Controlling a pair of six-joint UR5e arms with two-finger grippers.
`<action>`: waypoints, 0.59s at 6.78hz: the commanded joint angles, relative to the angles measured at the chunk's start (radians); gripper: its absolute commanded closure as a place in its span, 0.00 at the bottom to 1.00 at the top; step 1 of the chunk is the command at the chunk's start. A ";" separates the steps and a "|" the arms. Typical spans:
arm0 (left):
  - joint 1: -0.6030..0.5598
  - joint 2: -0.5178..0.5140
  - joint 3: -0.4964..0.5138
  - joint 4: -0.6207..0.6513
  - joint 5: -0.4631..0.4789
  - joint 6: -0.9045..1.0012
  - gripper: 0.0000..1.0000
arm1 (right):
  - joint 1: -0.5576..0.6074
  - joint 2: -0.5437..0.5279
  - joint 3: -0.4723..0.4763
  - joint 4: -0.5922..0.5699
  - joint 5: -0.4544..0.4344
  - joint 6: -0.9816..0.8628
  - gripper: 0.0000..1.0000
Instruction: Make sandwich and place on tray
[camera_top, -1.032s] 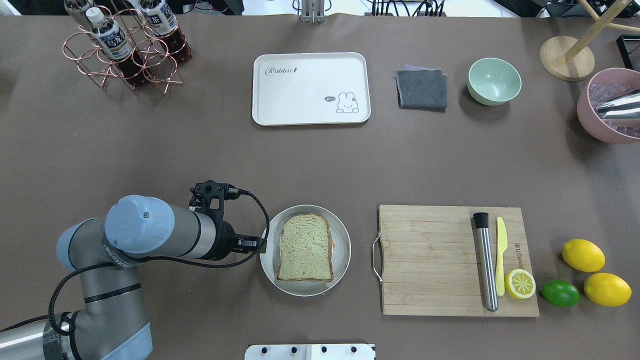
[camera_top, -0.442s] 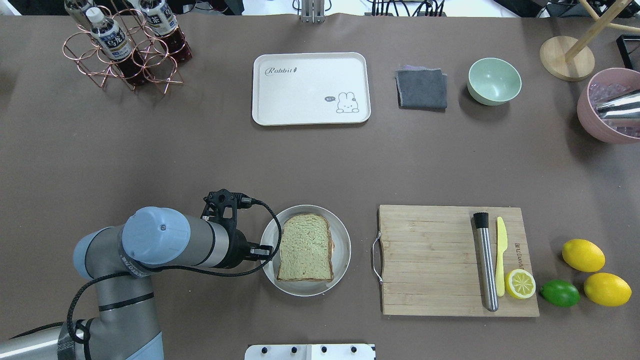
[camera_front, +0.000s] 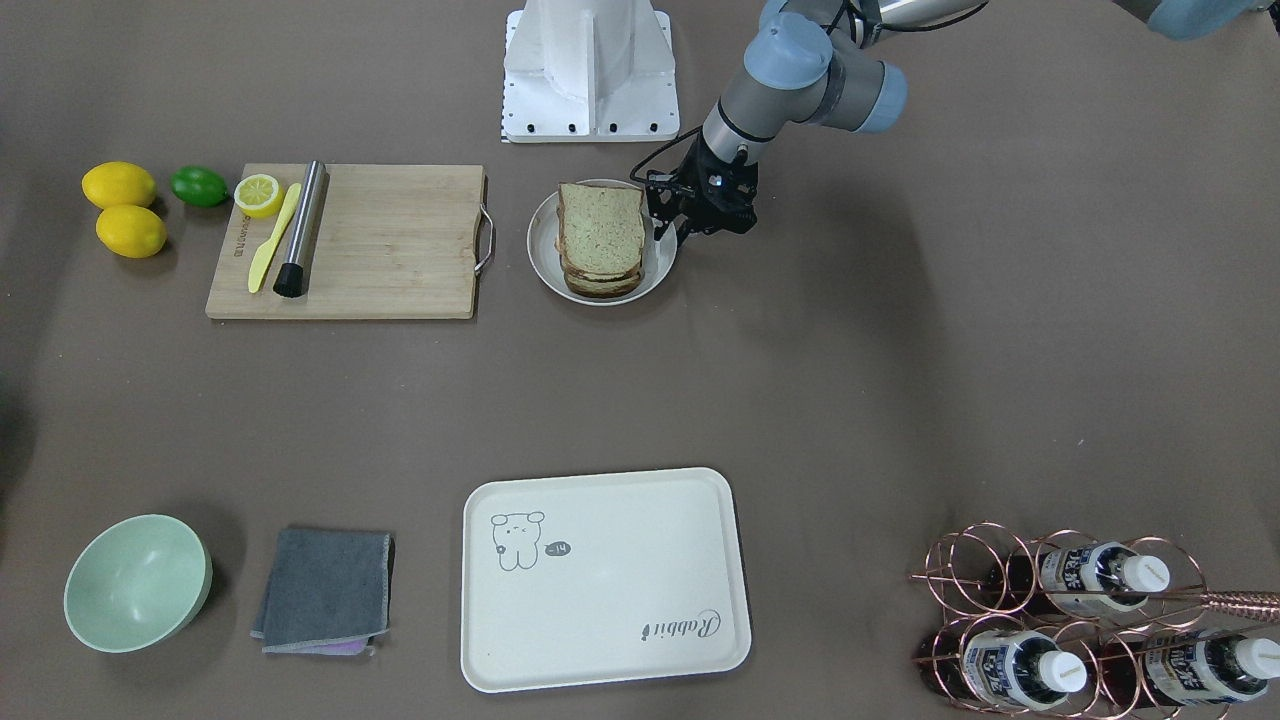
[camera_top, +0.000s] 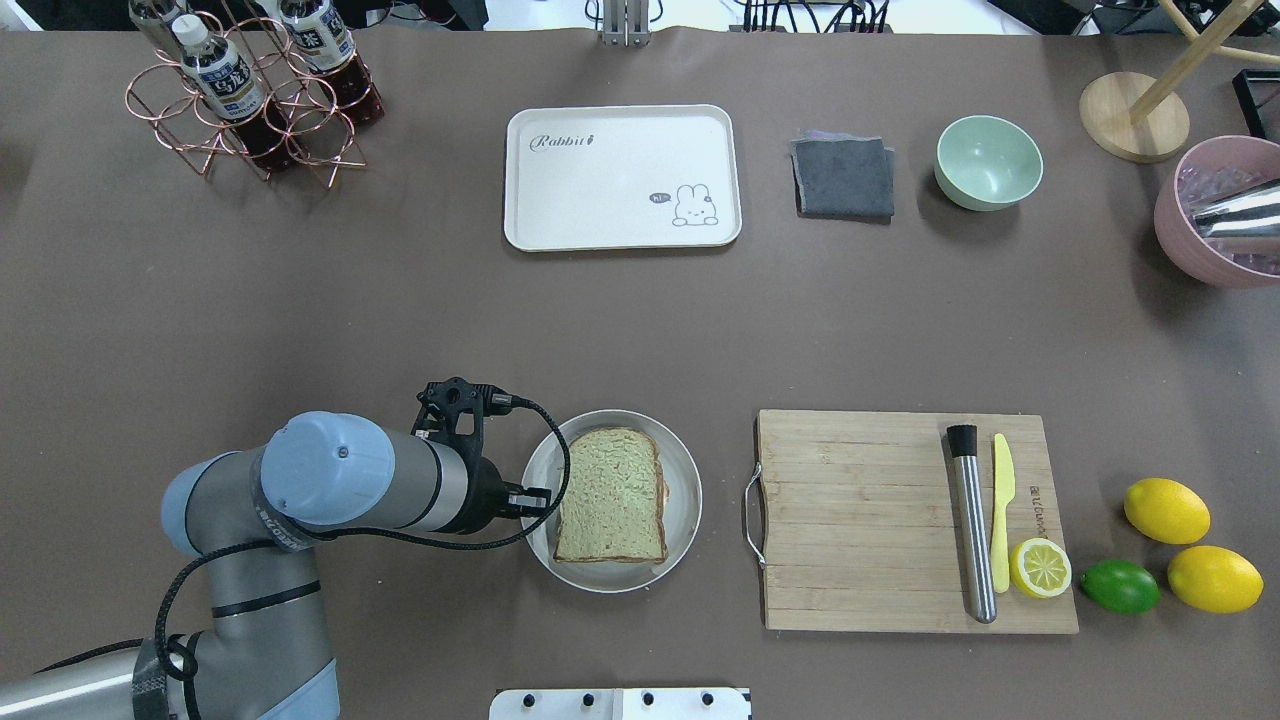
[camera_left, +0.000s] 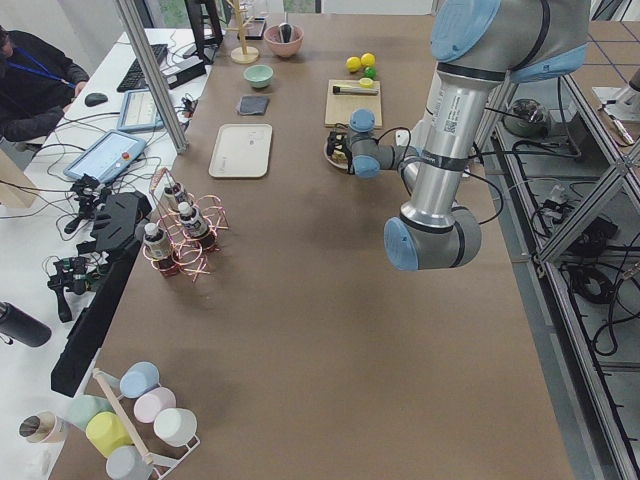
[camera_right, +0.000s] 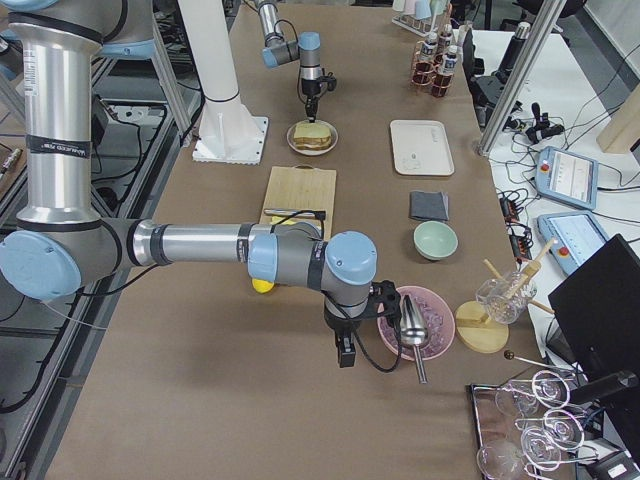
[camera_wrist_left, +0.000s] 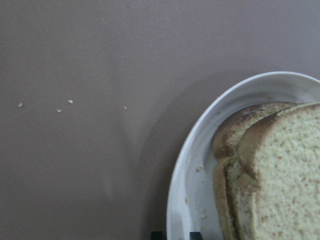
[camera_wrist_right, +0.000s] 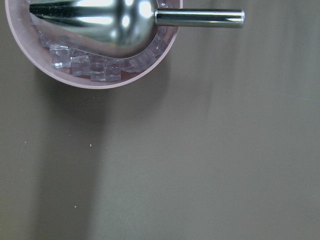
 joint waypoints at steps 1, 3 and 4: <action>-0.015 -0.001 0.001 -0.001 -0.002 0.007 1.00 | 0.000 -0.007 0.000 0.002 0.000 -0.002 0.00; -0.099 -0.028 0.008 0.007 -0.079 0.020 1.00 | 0.000 -0.010 -0.002 0.006 -0.002 -0.002 0.00; -0.151 -0.037 0.016 0.011 -0.151 0.042 1.00 | 0.000 -0.010 -0.003 0.008 -0.004 -0.002 0.00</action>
